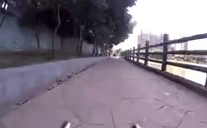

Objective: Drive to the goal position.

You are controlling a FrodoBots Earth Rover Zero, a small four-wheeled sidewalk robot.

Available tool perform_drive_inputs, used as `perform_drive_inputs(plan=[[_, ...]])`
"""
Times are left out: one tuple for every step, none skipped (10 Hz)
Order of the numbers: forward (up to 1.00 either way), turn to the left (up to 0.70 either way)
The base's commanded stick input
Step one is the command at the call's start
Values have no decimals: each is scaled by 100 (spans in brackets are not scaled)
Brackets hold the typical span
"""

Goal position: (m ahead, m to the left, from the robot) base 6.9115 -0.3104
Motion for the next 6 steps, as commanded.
perform_drive_inputs(plan=[[70, -35], [70, -35], [70, -35], [70, -35], [70, -35], [70, -35]])
